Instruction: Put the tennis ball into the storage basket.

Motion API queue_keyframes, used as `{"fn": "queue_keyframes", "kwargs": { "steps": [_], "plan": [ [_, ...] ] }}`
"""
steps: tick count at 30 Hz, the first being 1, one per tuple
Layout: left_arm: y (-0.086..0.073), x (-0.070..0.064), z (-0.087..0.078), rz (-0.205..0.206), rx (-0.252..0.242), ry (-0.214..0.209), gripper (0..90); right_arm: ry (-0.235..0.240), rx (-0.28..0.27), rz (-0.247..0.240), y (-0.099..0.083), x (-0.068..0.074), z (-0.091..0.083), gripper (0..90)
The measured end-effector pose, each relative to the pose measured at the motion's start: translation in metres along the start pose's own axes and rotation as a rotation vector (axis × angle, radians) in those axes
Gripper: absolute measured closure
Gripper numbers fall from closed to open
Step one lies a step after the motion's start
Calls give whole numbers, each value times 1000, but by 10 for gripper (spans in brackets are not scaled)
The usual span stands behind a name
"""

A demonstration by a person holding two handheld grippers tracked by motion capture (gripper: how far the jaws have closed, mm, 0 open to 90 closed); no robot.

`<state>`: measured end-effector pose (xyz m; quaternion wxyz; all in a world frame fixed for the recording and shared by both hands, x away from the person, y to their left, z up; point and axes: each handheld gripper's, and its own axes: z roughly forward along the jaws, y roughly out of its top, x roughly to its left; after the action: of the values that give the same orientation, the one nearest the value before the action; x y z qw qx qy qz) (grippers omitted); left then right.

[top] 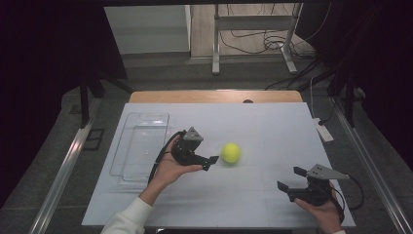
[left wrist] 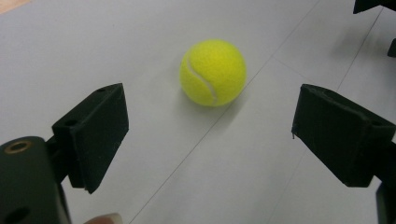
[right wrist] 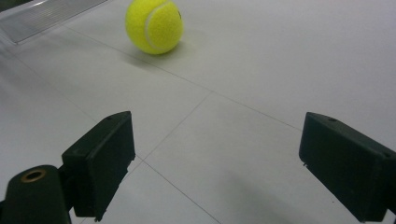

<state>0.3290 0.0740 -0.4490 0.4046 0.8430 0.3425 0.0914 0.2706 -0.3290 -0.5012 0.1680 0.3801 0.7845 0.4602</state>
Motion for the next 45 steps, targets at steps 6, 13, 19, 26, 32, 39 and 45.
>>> {"fn": "queue_keyframes", "kwargs": {
  "steps": [6, 13, 19, 26, 32, 39, 45],
  "plan": [
    [3, -1, 4, 4, -1, -4, 113, 0, 1, 0, 0, 0, 0, 106],
    [6, -2, 9, 14, 5, -13, 113, -1, 3, -1, 0, 0, 1, 106],
    [8, -2, 14, 10, 5, -16, 113, 0, 1, 0, -1, -1, 1, 106],
    [11, -2, 20, 19, 16, -20, 108, -1, 3, 2, -1, -1, 1, 106],
    [15, -1, 24, 17, 16, -20, 106, 1, 5, 2, -1, -1, 1, 106],
    [20, 1, 28, 11, 14, -24, 105, 0, 7, 3, -1, -1, 2, 107],
    [27, 2, 35, 3, 16, -30, 95, 0, 6, 4, -1, -1, 2, 107]
  ]
}}
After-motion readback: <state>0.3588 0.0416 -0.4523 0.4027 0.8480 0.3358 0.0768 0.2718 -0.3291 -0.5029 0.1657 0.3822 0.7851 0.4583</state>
